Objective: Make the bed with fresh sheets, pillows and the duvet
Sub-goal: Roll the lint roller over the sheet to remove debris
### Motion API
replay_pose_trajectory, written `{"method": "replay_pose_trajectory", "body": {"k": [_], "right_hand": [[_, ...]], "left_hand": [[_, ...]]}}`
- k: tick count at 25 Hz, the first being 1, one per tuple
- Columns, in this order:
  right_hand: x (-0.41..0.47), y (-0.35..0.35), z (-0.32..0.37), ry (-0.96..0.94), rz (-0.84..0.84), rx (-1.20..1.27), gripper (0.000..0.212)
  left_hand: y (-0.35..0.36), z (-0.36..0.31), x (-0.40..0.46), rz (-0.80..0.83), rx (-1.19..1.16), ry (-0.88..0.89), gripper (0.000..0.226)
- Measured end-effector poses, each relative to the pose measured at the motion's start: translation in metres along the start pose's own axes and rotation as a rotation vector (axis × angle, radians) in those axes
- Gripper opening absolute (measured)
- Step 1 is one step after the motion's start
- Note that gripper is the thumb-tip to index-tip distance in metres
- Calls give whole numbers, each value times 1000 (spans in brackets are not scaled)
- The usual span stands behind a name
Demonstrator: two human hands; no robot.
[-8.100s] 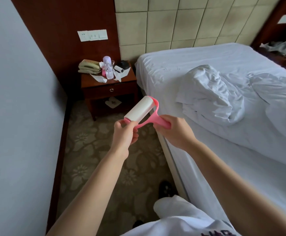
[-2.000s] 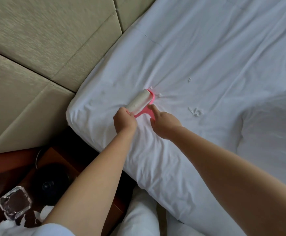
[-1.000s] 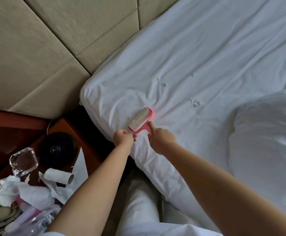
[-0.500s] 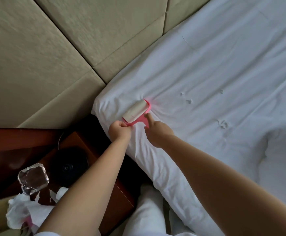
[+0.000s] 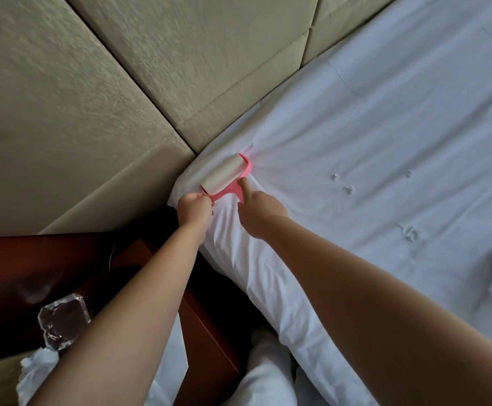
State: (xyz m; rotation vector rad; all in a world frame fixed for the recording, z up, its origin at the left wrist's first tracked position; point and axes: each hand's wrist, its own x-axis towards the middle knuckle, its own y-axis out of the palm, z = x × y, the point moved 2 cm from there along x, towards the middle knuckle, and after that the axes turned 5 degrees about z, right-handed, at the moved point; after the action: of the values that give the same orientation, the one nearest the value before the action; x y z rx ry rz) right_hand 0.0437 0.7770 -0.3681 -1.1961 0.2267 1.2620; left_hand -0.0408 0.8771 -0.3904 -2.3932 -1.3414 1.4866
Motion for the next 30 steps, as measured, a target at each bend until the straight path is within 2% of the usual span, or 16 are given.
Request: {"method": "replay_pose_trajectory", "body": {"k": [5,11,15,25,30], "right_hand": [[-37,9,-25,55,12,-6,50],[-114,38,-91,118,66,-101,64],[-165,62,-141,156,65,-104,68],[-276,113,-247,225,102,-87,70],[-299,119,-270,189,64,-128,69]], "left_hand": [[14,29,-26,46,-10,-30,22],[68,80,-104,171,80,-125,32],[103,114,-149,260,174,-170,30],[184,195,-248,338,378,-180,18],[200,204,-282,378,390,-241,22]]}}
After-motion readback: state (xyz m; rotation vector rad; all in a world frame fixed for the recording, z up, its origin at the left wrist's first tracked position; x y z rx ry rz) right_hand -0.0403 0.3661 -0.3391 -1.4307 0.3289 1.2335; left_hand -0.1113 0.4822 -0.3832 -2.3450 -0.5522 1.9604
